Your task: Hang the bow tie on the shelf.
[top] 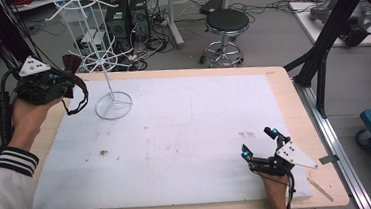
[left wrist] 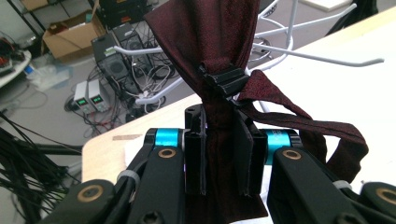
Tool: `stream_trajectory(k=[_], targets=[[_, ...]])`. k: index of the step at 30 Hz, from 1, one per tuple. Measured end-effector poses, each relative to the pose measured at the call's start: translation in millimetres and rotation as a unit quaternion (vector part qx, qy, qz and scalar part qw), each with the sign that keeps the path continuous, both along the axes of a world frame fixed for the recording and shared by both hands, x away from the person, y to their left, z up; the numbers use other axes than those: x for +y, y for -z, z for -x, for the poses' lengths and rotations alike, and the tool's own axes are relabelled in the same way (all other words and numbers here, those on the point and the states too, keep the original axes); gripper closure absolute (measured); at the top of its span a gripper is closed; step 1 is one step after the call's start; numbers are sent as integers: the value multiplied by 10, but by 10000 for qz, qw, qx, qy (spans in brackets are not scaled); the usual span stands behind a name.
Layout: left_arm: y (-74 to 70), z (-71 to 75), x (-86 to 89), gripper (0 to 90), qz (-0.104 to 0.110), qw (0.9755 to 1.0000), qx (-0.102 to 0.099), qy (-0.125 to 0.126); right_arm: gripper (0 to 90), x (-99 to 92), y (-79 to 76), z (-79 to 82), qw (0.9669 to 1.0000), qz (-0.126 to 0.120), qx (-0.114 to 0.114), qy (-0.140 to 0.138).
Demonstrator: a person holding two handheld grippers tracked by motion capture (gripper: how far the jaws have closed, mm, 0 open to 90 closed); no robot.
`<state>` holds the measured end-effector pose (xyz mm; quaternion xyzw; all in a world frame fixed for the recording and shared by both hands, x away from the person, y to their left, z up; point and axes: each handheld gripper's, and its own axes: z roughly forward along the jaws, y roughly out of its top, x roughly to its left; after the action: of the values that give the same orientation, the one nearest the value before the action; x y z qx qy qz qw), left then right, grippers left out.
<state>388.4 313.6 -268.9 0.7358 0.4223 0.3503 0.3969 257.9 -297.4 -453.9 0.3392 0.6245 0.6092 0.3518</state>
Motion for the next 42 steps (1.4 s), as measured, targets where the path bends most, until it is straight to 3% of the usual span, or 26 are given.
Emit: stream_trajectory(k=[2, 23, 31, 42], targets=[[19, -3, -2, 756, -34, 10000, 17, -25, 19, -1, 0, 0, 10000, 3, -1, 2], [51, -49, -3, 756, 524, 9984, 23, -200, 19, 2, 0, 4, 10000, 9, 18, 2], [75, -68, -29, 756, 343, 9989, 21, -318, 19, 0, -1, 1, 10000, 14, 5, -1], [115, -103, -79, 756, 314, 9988, 43, -365, 19, 1, 1, 2, 10000, -3, 15, 0]])
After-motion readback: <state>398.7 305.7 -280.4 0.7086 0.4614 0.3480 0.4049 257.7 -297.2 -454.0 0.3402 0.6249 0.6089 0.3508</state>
